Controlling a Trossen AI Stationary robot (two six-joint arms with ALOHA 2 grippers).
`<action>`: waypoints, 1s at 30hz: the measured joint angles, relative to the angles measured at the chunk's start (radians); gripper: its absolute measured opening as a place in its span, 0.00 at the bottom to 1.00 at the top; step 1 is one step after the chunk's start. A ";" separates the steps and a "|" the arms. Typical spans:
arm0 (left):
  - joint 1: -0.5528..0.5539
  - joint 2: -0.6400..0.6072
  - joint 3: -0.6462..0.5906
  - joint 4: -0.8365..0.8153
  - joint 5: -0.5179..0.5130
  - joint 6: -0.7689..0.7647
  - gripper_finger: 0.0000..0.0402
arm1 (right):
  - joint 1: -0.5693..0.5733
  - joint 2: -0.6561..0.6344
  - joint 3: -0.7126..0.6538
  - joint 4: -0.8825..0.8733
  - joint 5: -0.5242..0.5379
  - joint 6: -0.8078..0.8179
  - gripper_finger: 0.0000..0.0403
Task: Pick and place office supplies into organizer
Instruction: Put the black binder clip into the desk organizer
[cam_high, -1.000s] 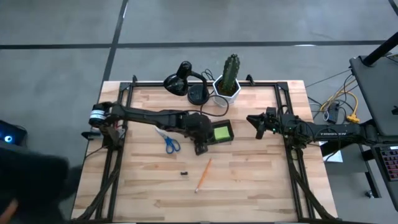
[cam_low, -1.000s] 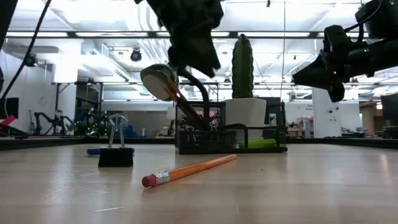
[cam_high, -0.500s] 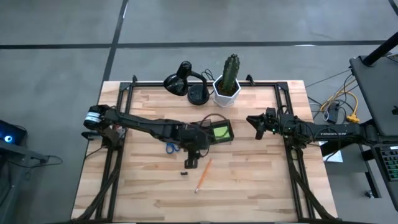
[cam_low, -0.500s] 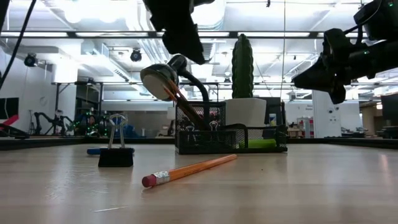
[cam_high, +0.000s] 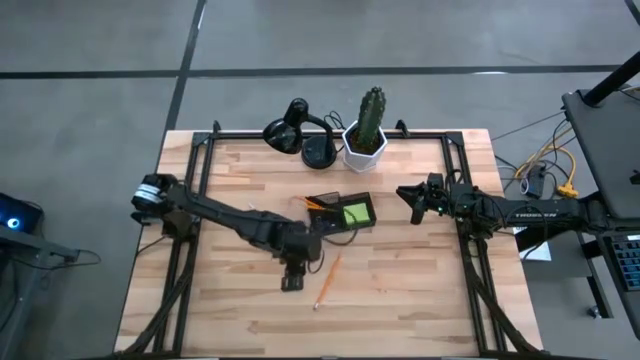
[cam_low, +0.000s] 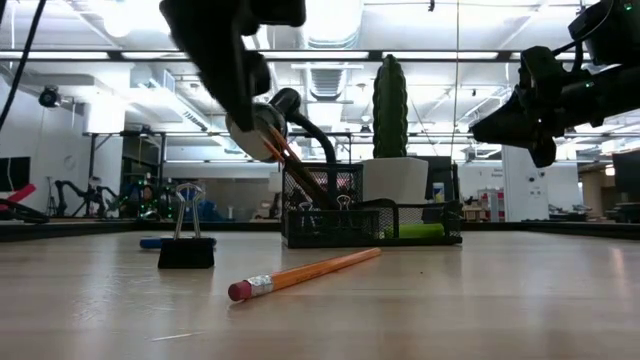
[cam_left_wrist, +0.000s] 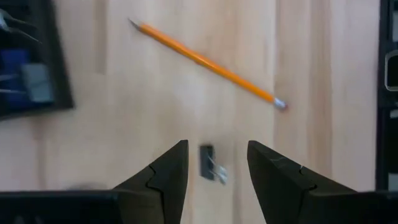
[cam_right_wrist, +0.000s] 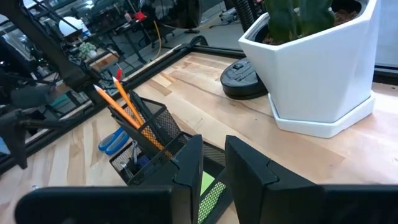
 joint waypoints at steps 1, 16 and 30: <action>-0.013 0.000 -0.007 0.002 0.000 -0.012 0.37 | 0.000 0.000 0.000 0.000 0.000 0.000 0.15; -0.062 0.000 -0.099 0.031 -0.001 -0.043 0.37 | 0.000 0.000 0.000 0.000 -0.001 -0.003 0.15; -0.067 0.014 -0.197 0.151 0.000 -0.045 0.37 | 0.000 0.000 0.000 -0.008 0.000 -0.003 0.15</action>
